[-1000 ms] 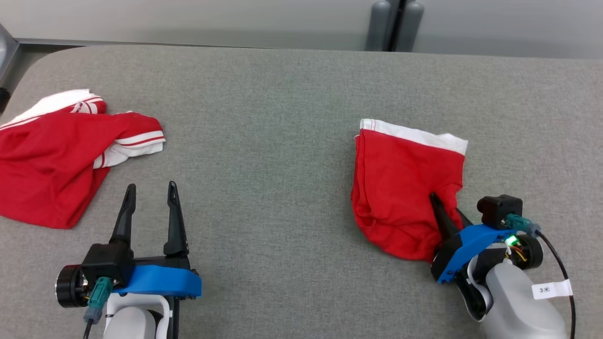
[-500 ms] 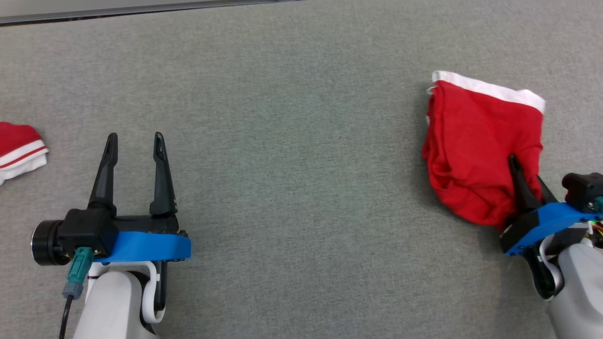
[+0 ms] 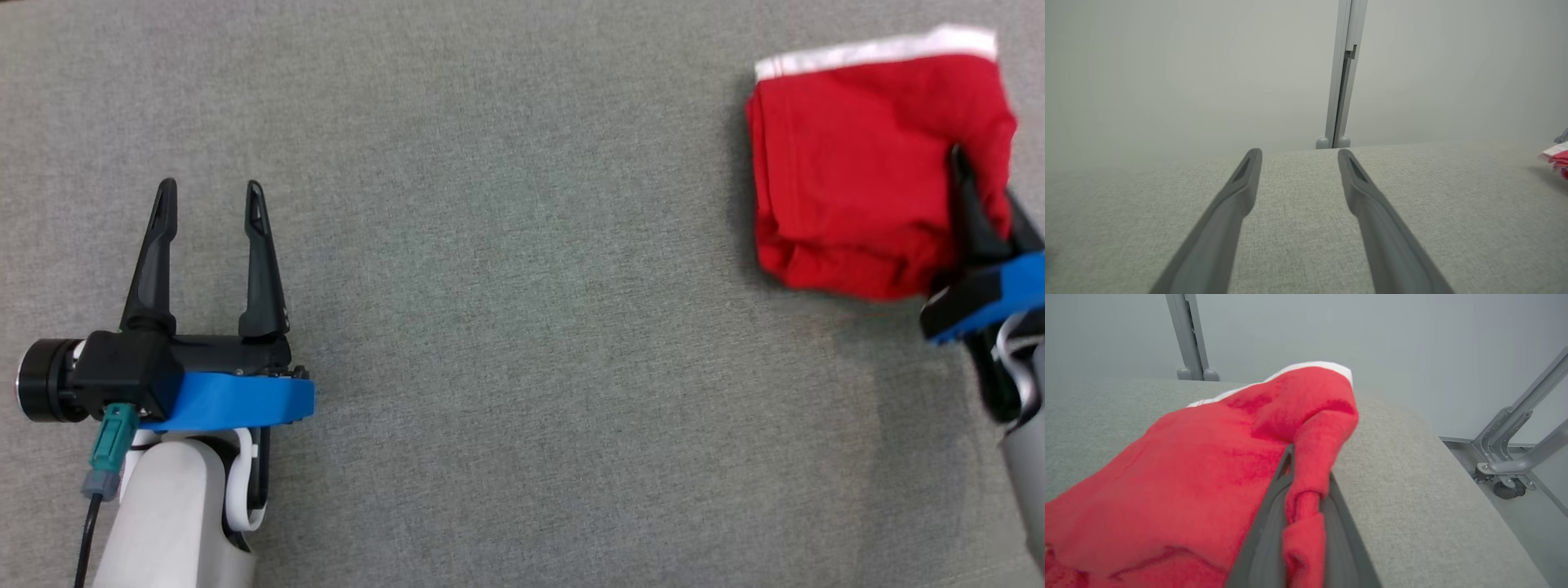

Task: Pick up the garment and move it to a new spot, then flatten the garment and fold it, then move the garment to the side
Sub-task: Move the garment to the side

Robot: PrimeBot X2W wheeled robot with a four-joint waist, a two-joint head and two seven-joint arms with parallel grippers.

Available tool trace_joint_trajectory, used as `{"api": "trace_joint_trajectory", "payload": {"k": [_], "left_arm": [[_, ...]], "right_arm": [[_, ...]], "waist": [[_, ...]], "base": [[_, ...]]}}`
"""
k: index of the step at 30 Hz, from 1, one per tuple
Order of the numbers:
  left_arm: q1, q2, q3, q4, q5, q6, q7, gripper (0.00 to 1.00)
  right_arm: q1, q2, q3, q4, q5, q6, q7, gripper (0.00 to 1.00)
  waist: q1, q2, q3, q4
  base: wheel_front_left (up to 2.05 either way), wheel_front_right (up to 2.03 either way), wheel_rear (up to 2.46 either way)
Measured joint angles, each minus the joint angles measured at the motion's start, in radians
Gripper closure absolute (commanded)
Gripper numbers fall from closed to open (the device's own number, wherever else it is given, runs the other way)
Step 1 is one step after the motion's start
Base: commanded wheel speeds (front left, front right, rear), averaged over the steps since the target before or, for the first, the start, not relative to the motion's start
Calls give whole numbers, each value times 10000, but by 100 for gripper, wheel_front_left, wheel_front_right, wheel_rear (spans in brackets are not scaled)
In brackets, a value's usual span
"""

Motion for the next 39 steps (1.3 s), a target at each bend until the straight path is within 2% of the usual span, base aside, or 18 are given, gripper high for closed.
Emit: {"api": "trace_joint_trajectory", "payload": {"k": [3, 9, 20, 27, 33, 34, 35, 36, 37, 39], "left_arm": [[-14, 54, -42, -184, 13, 2, 82, 0], [-244, 169, -104, -594, 59, 44, 240, 0], [-802, 238, -276, -1087, 138, 92, 414, 0], [-851, 242, -276, -1275, 146, 222, 395, 0], [-850, 278, -259, -1371, 140, 313, 380, 0], [-850, 284, -259, -1386, 138, 316, 382, 0], [-850, 291, -259, -1402, 134, 320, 384, 0], [-850, 301, -259, -1406, 125, 324, 389, 0], [-850, 316, -259, -1407, 102, 343, 397, 0], [-850, 324, -259, -1392, 73, 357, 397, 0]], "right_arm": [[-641, -314, 107, -132, -33, 0, 349, 100], [-1920, -1386, 303, -63, -244, 2, 918, 100], [-4222, -2940, 594, 1728, -324, 0, 1544, 100], [-5194, -3375, 1020, 2968, -646, 2, 1517, 100], [-5586, -3415, 1231, 3893, -872, 2, 1538, 100], [-5637, -3407, 1239, 4002, -901, 2, 1492, 84], [-5723, -3398, 1241, 4107, -918, 2, 1434, 61], [-5810, -3390, 1233, 4201, -980, 2, 1358, 5], [-5874, -3371, 1239, 4257, -1022, 2, 1227, 0], [-5972, -3285, 1281, 4370, -1174, 2, 1093, 0]], "waist": [[0, 0, 212, 30], [0, 0, 781, 211], [0, 0, 1730, 787], [0, 0, 2015, 1023], [0, 0, 2114, 1007], [0, 0, 2126, 997], [0, 0, 2138, 985], [0, 0, 2145, 970], [0, 0, 2147, 954], [0, 0, 2118, 928]], "base": [[0, 0, 0], [0, 0, 0], [0, 0, 0], [0, 0, 0], [0, 0, 0], [0, 0, 0], [0, 0, 0], [0, 0, 0], [0, 0, 0], [0, 0, 0]]}}
